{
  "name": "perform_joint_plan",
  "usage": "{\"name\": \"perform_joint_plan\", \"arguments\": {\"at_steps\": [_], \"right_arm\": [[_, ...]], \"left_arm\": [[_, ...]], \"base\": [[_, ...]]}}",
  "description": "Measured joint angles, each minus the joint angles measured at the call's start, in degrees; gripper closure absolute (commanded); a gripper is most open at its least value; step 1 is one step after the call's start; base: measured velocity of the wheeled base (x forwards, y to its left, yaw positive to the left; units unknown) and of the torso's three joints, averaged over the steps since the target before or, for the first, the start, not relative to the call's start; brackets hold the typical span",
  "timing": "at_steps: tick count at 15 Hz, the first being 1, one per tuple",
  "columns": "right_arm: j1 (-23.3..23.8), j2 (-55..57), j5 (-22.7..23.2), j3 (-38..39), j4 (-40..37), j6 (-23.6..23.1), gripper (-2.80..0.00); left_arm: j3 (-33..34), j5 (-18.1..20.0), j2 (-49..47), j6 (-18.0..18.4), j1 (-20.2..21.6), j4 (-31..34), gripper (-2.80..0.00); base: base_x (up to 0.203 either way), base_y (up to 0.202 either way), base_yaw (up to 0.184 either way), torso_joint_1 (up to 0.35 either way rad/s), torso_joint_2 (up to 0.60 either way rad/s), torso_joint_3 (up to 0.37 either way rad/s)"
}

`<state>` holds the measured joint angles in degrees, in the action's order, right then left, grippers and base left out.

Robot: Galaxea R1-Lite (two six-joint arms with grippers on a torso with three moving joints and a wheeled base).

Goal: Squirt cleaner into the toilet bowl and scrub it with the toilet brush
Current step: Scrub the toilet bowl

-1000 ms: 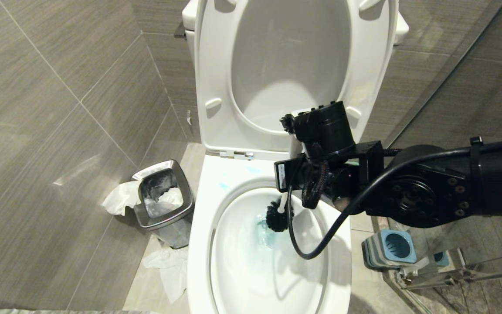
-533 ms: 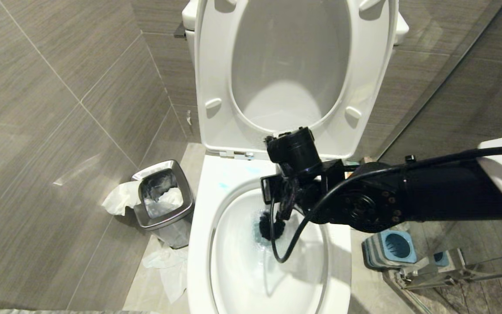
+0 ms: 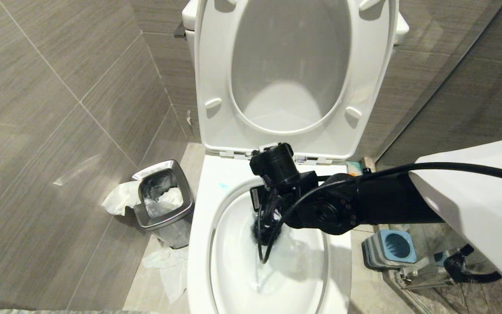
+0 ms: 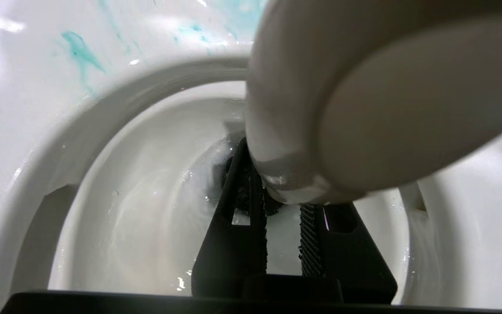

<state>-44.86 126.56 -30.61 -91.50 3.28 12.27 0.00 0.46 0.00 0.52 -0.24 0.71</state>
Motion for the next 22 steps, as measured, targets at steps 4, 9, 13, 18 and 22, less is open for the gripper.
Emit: {"name": "perform_joint_plan", "arguments": {"at_steps": [4, 9, 13, 18, 22], "right_arm": [[-1.3, -7.9, 0.1, 2.5, -1.9, -0.2, 0.00], [-3.4, -18.8, 0.7, 9.9, -4.9, -0.1, 0.00], [-3.7, -20.1, 0.7, 11.3, -4.5, 0.1, 0.00], [-3.6, -13.9, 0.1, 10.8, -0.9, 1.1, 0.00], [-3.3, -6.4, -0.8, 7.5, 4.0, 0.1, 0.00]], "left_arm": [[0.0, 0.0, 0.0, 0.0, 0.0, 0.0, 0.00], [0.0, 0.0, 0.0, 0.0, 0.0, 0.0, 0.00], [0.0, 0.0, 0.0, 0.0, 0.0, 0.0, 0.00], [0.0, 0.0, 0.0, 0.0, 0.0, 0.0, 0.00], [0.0, 0.0, 0.0, 0.0, 0.0, 0.0, 0.00]], "base": [[0.000, 0.000, 0.000, 0.000, 0.00, 0.000], [0.000, 0.000, 0.000, 0.000, 0.00, 0.000], [0.000, 0.000, 0.000, 0.000, 0.00, 0.000], [0.000, 0.000, 0.000, 0.000, 0.00, 0.000], [0.000, 0.000, 0.000, 0.000, 0.00, 0.000]]}}
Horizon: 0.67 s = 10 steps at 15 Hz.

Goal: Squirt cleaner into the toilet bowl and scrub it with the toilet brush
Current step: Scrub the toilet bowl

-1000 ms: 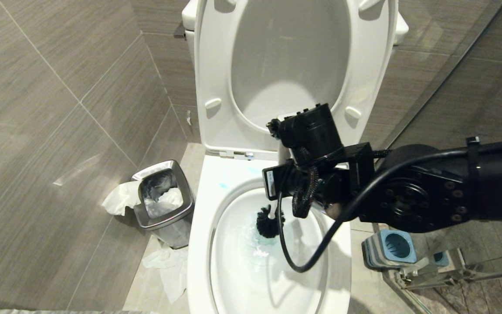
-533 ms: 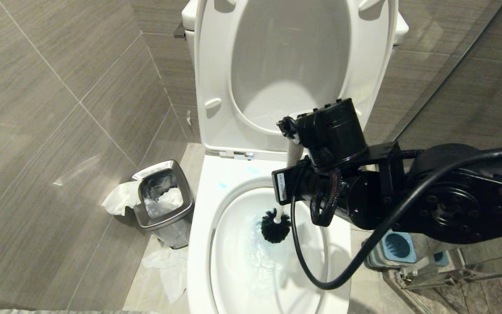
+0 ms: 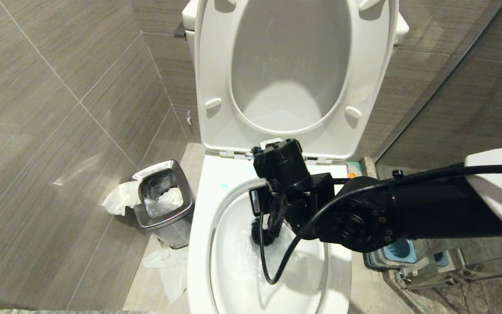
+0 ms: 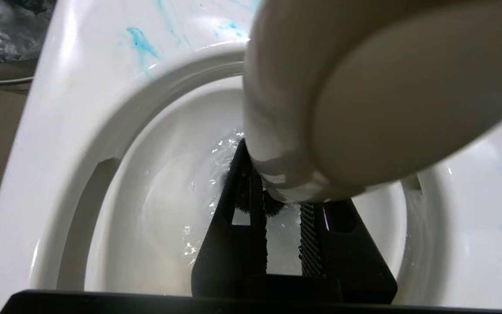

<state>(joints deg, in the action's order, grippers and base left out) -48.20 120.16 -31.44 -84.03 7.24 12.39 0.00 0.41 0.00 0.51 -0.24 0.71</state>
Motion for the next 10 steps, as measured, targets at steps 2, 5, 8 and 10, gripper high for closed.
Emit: {"name": "perform_joint_plan", "arguments": {"at_steps": [2, 5, 8, 10], "right_arm": [[0.3, 2.6, -0.4, -2.3, 0.0, -1.4, 0.00], [0.4, 4.0, -0.9, -3.9, -0.3, -3.3, 0.00], [-0.2, 0.6, -0.8, -4.1, -5.5, -3.8, 0.00], [-0.8, -3.9, -0.8, -3.2, -9.9, -3.7, 0.00]], "left_arm": [[0.0, 0.0, 0.0, 0.0, -0.1, 0.0, 0.00], [0.0, 0.0, 0.0, 0.0, 0.0, 0.0, 0.00], [0.0, 0.0, 0.0, 0.0, 0.0, 0.0, 0.00], [0.0, 0.0, 0.0, 0.0, 0.0, 0.0, 0.00]], "base": [[0.000, 0.000, 0.000, 0.000, 0.00, 0.000], [0.000, 0.000, 0.000, 0.000, 0.00, 0.000], [0.000, 0.000, 0.000, 0.000, 0.00, 0.000], [0.000, 0.000, 0.000, 0.000, 0.00, 0.000]]}}
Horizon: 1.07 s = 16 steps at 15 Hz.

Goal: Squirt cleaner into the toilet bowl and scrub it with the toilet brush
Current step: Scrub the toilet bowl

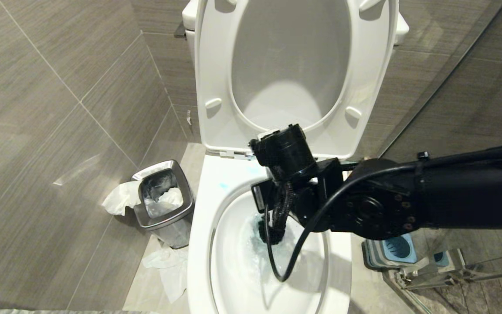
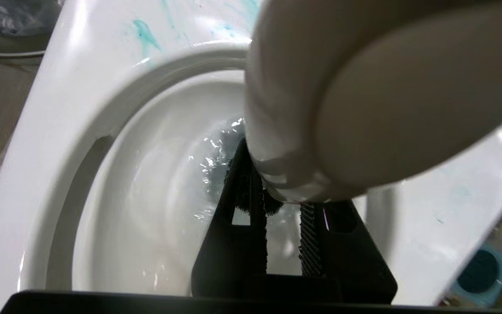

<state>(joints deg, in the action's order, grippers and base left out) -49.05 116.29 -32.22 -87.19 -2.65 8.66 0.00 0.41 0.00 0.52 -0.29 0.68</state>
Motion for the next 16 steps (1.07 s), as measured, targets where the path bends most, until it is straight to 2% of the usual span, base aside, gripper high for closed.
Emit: {"name": "perform_joint_plan", "arguments": {"at_steps": [4, 8, 10, 16], "right_arm": [[-0.3, -7.5, 0.3, 7.5, -1.4, 0.3, 0.00], [-1.1, -9.8, 0.4, 9.8, -1.3, 0.9, 0.00], [-3.1, -10.2, 0.4, 11.0, -1.7, 3.2, 0.00], [-9.9, -10.0, 1.1, 13.2, -2.0, 5.6, 0.00]], "left_arm": [[0.0, 0.0, 0.0, 0.0, 0.0, 0.0, 0.00], [0.0, 0.0, 0.0, 0.0, 0.0, 0.0, 0.00], [0.0, 0.0, 0.0, 0.0, 0.1, 0.0, 0.00], [0.0, 0.0, 0.0, 0.0, 0.0, 0.0, 0.00]], "base": [[0.000, 0.000, 0.000, 0.000, 0.00, 0.000], [0.000, 0.000, 0.000, 0.000, 0.00, 0.000], [0.000, 0.000, 0.000, 0.000, 0.00, 0.000], [0.000, 0.000, 0.000, 0.000, 0.00, 0.000]]}}
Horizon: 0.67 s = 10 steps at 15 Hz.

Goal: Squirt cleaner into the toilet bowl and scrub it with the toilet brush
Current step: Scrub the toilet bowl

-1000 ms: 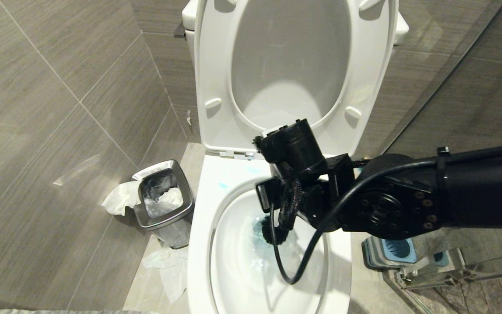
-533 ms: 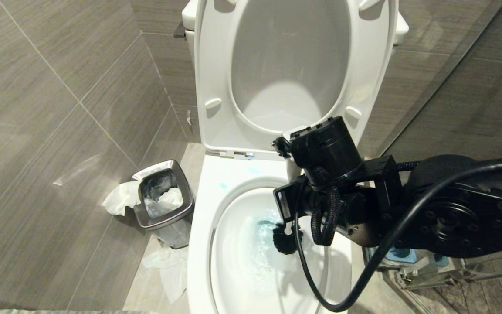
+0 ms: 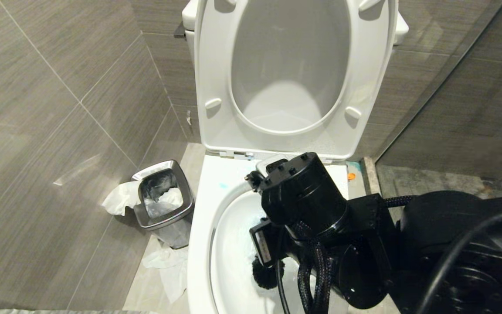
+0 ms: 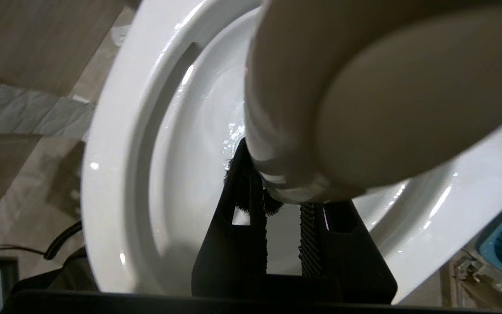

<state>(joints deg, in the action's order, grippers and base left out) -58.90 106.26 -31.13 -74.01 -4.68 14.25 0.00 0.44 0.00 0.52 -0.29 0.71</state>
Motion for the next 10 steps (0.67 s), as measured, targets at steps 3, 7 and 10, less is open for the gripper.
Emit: {"name": "perform_joint_plan", "arguments": {"at_steps": [3, 7, 10], "right_arm": [[-1.1, 1.9, 0.3, -3.2, 0.1, 0.3, 0.00], [-1.3, 6.9, 0.2, -12.6, -1.0, -0.2, 0.00], [-0.8, 11.5, 0.1, -20.6, -2.7, -1.0, 0.00]], "left_arm": [[0.0, 0.0, 0.0, 0.0, 0.1, 0.0, 0.00], [0.0, 0.0, 0.0, 0.0, 0.0, 0.0, 0.00], [0.0, 0.0, 0.0, 0.0, 0.0, 0.0, 0.00]], "base": [[0.000, 0.000, 0.000, 0.000, 0.00, 0.000], [0.000, 0.000, 0.000, 0.000, 0.00, 0.000], [0.000, 0.000, 0.000, 0.000, 0.00, 0.000]]}}
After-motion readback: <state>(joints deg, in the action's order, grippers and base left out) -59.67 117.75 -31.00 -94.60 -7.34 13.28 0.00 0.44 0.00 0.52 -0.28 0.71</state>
